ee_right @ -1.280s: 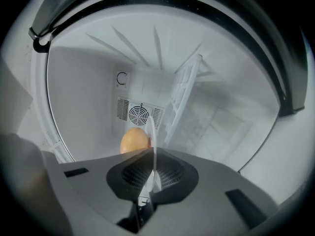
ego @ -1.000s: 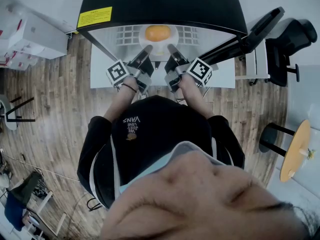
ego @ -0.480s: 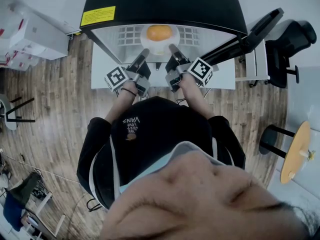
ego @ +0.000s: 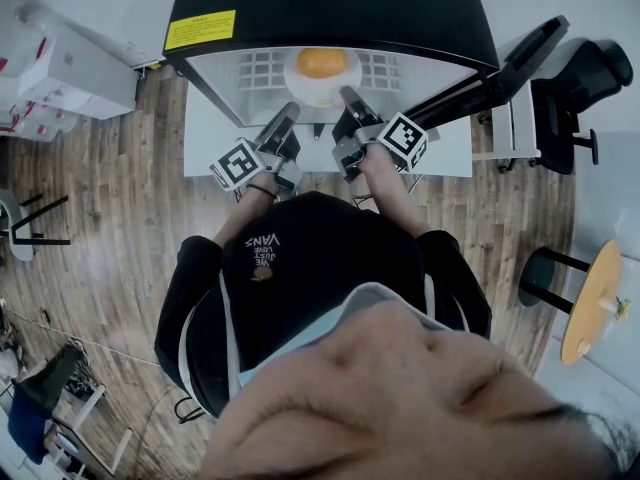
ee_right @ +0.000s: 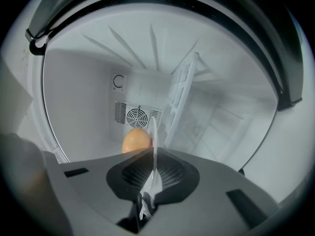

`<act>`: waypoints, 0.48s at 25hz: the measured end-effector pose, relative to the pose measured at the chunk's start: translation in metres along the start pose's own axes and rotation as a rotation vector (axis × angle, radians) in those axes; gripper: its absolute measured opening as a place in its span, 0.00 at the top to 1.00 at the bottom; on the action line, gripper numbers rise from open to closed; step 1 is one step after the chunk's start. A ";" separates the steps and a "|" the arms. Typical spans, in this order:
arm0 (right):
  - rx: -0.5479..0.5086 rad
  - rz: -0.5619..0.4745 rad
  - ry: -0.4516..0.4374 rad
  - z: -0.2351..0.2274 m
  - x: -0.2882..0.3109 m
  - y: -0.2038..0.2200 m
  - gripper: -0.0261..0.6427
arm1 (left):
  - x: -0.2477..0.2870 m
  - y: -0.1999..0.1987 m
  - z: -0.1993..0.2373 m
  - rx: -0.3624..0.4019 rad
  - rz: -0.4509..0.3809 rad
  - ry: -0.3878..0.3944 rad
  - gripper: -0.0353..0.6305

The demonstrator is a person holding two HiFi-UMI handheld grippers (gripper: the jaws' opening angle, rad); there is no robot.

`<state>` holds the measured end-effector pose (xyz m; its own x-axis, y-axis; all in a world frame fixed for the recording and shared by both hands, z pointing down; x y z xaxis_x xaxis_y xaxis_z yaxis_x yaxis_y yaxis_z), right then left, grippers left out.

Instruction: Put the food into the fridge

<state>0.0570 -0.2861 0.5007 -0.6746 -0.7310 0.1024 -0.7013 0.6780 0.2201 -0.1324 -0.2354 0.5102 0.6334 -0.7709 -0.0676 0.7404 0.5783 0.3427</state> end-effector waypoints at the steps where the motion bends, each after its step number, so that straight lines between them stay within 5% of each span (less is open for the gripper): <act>1: 0.002 -0.002 0.000 0.000 0.000 0.000 0.93 | 0.002 0.001 -0.001 -0.007 0.007 0.011 0.87; 7: -0.002 -0.005 -0.006 0.001 0.001 0.000 0.93 | 0.007 -0.002 -0.002 0.070 0.046 0.019 0.90; 12: -0.016 -0.005 -0.009 0.004 0.004 -0.002 0.93 | 0.012 0.000 -0.002 0.022 0.051 0.029 0.90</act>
<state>0.0543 -0.2903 0.4965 -0.6731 -0.7338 0.0925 -0.7012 0.6729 0.2357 -0.1244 -0.2437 0.5071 0.6766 -0.7324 -0.0763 0.7021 0.6104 0.3667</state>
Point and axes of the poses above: the fingertips, and each gripper's own axes: x forward along the fingers, z to its left, y out of its underside, the point moved 7 cm from there along -x, backward along the fingers, and after that the axes turned 4 degrees about z, right-handed, at the moved point
